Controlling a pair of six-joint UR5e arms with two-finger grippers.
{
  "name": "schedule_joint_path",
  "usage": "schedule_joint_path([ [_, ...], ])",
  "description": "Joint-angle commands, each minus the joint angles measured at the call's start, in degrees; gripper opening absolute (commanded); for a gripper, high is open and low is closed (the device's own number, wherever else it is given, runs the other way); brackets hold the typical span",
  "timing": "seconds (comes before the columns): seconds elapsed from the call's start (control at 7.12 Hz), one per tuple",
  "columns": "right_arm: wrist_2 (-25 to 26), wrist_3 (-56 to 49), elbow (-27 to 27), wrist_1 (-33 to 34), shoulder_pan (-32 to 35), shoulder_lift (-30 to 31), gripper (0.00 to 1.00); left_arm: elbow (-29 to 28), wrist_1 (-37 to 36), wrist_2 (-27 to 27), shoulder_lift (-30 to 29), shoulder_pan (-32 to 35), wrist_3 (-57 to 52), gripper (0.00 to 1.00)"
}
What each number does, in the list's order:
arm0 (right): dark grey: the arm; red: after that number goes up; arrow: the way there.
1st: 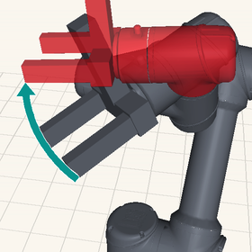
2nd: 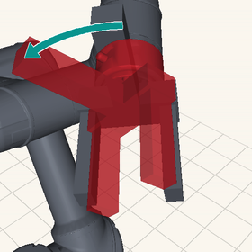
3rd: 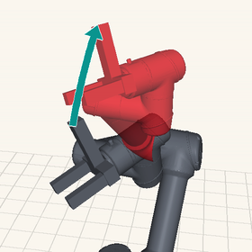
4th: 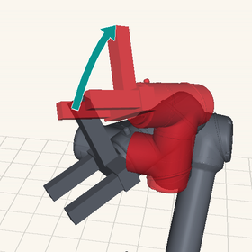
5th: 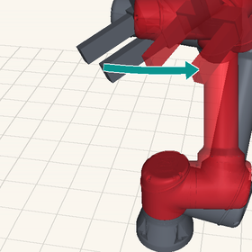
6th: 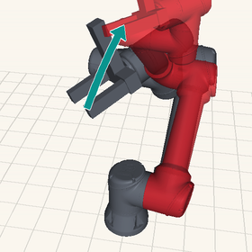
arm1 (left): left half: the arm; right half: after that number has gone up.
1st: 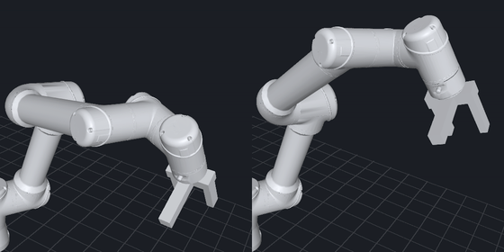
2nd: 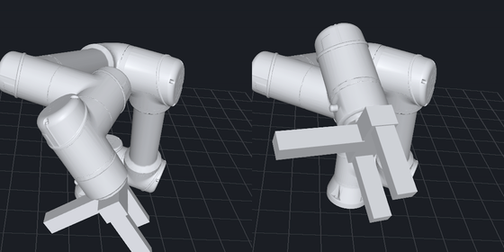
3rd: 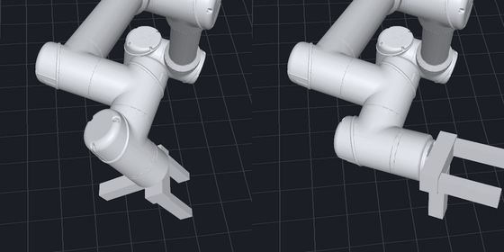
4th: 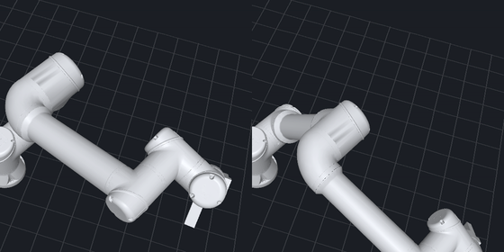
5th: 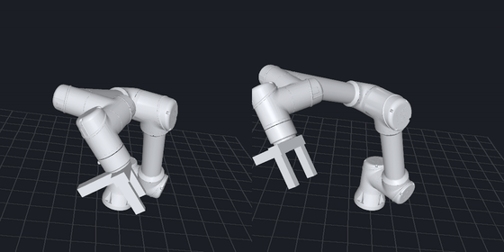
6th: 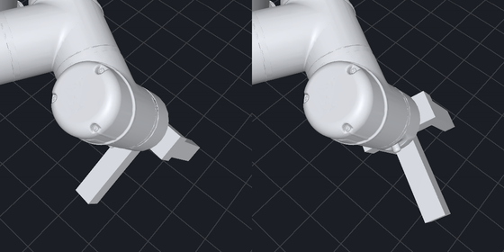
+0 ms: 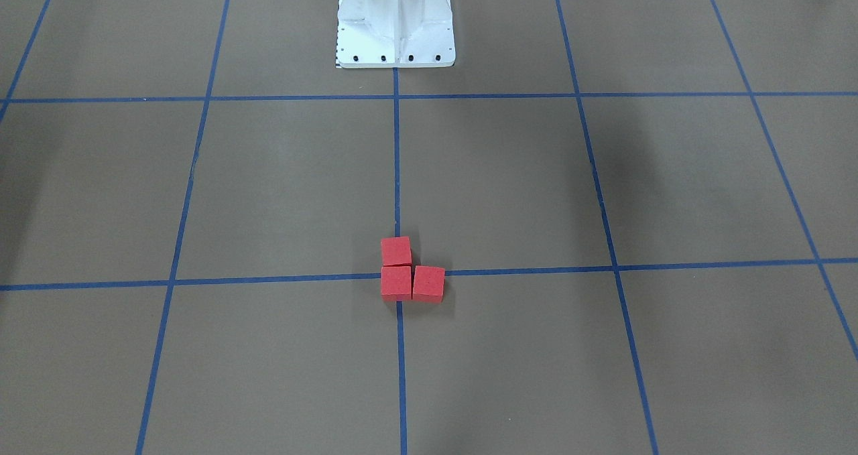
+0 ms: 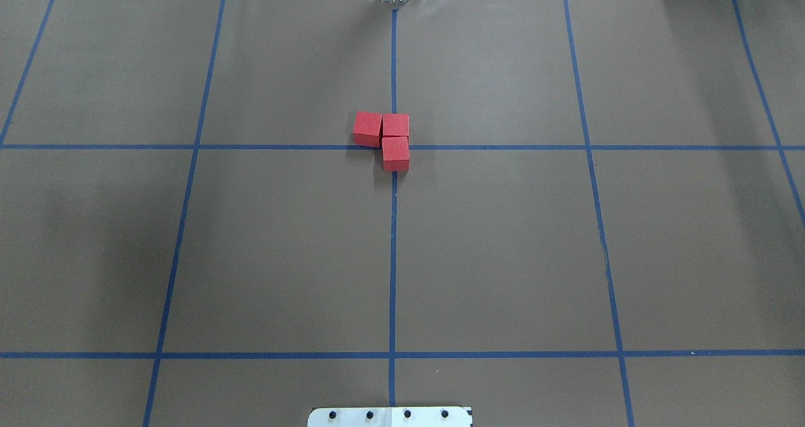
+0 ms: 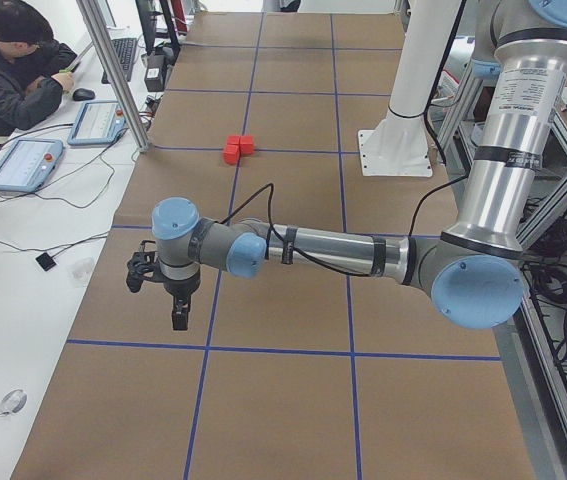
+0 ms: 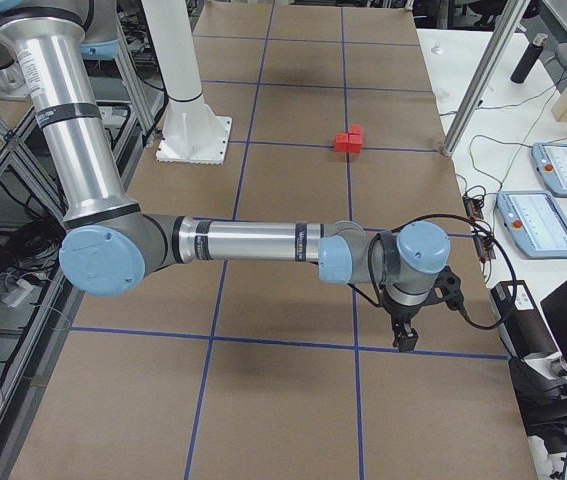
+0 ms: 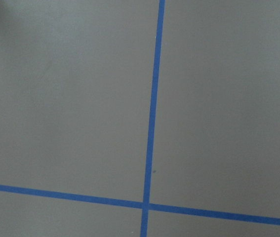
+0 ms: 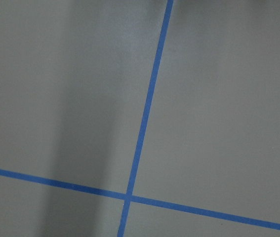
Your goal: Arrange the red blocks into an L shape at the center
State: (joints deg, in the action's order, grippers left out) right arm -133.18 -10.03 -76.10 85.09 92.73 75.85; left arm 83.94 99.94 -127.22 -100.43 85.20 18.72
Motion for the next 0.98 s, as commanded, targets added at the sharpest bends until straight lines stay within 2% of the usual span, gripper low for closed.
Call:
schedule_joint_path([
  [0.0, 0.5, 0.3, -0.7, -12.3, 0.1, 8.3, 0.99, 0.0, 0.9, -0.4, 5.6, 0.1, -1.0, 1.0],
  [0.14, 0.3, 1.8, -0.5, -12.1, 0.1, 7.9, 0.99, 1.3, 3.3, -0.4, 6.6, 0.2, -1.2, 1.0],
  [0.28, 0.2, 5.2, -1.7, -9.4, 0.0, 7.4, 0.99, 3.2, 2.9, -0.6, 6.8, 0.9, -2.0, 1.0],
  [0.56, 0.2, 5.6, -6.6, 8.7, 0.3, 2.1, 0.99, 5.7, -1.0, -2.9, 8.1, 1.1, -7.8, 1.0],
  [0.7, -0.1, 5.5, -8.0, 14.0, 0.3, 1.2, 0.99, 8.2, -3.5, -2.9, 8.4, 1.5, -8.2, 1.0],
  [0.84, -0.6, 5.0, -7.8, 13.8, 0.3, 2.2, 0.99, 9.8, -4.1, -2.9, 10.6, 1.8, -11.4, 1.0],
])
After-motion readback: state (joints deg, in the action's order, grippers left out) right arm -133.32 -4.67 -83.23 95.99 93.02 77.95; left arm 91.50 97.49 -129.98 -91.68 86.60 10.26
